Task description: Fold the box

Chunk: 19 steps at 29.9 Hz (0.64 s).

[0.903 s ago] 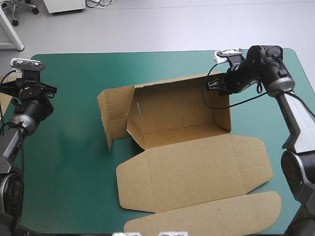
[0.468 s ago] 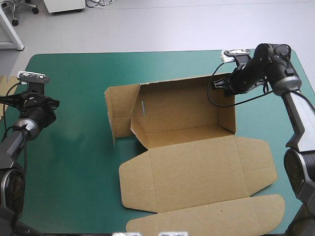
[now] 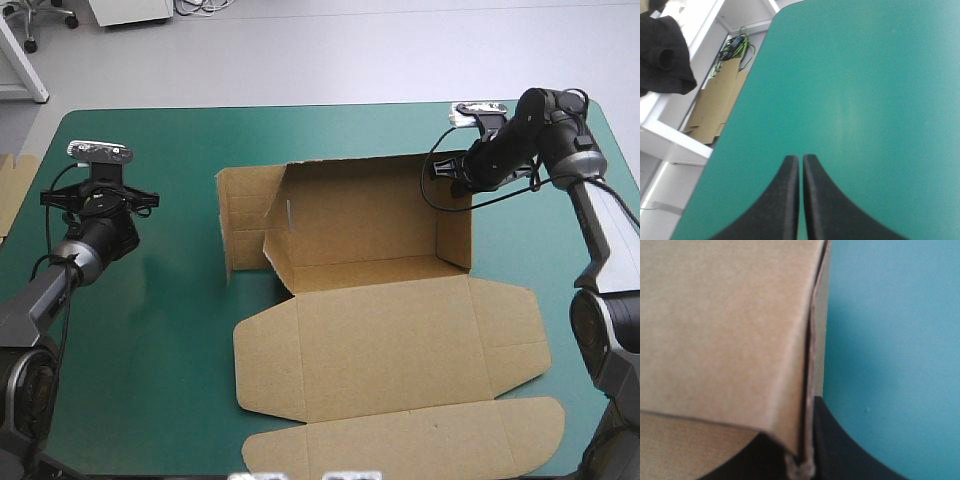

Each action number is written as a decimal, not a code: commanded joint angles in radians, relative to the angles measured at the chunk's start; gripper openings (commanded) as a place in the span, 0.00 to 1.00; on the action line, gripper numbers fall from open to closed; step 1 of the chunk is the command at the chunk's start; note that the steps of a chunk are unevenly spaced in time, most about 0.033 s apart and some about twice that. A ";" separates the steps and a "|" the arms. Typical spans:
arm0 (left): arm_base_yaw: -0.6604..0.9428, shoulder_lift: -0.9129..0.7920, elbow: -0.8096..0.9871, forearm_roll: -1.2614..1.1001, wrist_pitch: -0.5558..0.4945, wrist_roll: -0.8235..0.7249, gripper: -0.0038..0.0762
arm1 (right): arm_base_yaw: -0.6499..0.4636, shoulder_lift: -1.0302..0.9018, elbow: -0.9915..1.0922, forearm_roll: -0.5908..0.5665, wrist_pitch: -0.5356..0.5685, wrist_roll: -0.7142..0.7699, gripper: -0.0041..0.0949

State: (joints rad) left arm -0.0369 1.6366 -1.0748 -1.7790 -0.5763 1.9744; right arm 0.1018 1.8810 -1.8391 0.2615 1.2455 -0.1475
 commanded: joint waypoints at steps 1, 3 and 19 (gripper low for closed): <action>-0.014 -0.047 -0.024 -0.032 0.060 -0.154 0.06 | 0.001 -0.039 -0.041 0.037 -0.001 0.001 0.03; -0.014 -0.047 -0.024 -0.032 0.112 -0.220 0.06 | 0.001 -0.039 -0.042 0.020 -0.001 0.001 0.03; 0.205 0.035 -0.435 1.164 1.292 -1.502 0.03 | 0.001 -0.037 -0.042 0.011 -0.001 -0.029 0.03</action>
State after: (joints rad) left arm 0.1661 1.7233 -1.3577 -0.9123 0.5861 0.6728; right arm 0.1047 1.8887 -1.8491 0.2551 1.2455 -0.1598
